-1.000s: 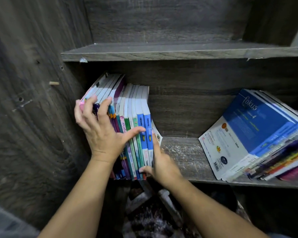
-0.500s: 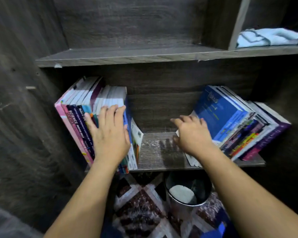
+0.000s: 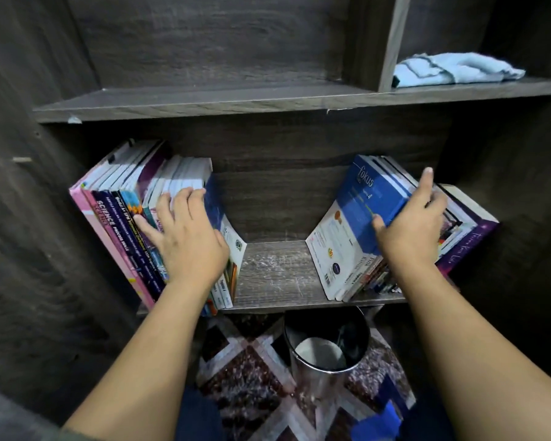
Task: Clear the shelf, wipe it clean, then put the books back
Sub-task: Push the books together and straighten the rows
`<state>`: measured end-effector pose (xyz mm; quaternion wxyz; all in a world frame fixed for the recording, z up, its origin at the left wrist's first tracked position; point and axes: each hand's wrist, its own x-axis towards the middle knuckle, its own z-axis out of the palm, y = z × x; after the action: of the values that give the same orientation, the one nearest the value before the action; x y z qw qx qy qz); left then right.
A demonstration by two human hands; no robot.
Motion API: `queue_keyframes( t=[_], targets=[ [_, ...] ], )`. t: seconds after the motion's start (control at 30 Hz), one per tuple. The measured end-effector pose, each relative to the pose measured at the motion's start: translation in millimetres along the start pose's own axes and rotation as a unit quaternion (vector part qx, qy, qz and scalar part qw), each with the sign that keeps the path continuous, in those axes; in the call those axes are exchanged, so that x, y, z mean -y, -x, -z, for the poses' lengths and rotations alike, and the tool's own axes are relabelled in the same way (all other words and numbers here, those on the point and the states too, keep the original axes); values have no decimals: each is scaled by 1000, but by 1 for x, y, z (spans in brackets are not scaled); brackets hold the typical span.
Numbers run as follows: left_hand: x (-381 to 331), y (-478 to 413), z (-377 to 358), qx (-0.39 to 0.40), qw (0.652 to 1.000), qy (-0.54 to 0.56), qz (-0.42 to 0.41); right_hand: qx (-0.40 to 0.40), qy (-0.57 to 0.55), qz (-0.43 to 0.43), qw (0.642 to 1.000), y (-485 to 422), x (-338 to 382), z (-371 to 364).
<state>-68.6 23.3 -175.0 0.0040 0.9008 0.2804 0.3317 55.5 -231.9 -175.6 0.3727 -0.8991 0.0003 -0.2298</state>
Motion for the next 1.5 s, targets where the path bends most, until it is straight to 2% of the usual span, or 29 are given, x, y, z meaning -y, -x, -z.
queue_keyframes(
  t=[0.17, 0.3, 0.37, 0.53, 0.63, 0.73, 0.87, 0.97, 1.07, 1.13, 1.2, 1.37, 1.5],
  targets=[
    [6, -1, 0, -46, 998, 44, 0, -50, -85, 5, 995, 3, 12, -12],
    [19, -5, -1, -89, 993, 65, -38, -55, -264, -131, 954, 12, 17, -40],
    [24, -7, -1, -104, 991, 67, -58, -56, -284, -163, 943, 13, 18, -54],
    [37, -11, -7, -128, 985, 85, -81, -103, -327, -143, 928, 23, 36, -75],
    [43, -17, -7, -145, 981, 105, -77, -97, -363, -108, 920, 43, 61, -96],
    [48, -21, -2, -163, 975, 119, -92, -49, -401, -86, 911, 64, 86, -116],
    [60, -20, 3, -148, 972, 119, -139, 29, -412, -29, 910, 90, 109, -141],
    [63, -17, 7, -131, 972, 115, -155, 142, -382, 8, 913, 94, 122, -145],
    [65, -15, 8, -114, 975, 113, -155, 289, -409, 55, 864, 86, 111, -142],
    [66, -15, 9, -105, 976, 114, -152, 416, -353, 70, 835, 80, 90, -142],
    [66, -14, 10, -103, 977, 117, -148, 481, -273, 76, 830, 77, 72, -145],
    [59, -13, 6, -115, 979, 120, -116, 474, -207, 69, 853, 90, 73, -158],
    [44, -8, -2, -122, 986, 78, -77, 466, -162, 104, 863, 90, 72, -160]
  ],
)
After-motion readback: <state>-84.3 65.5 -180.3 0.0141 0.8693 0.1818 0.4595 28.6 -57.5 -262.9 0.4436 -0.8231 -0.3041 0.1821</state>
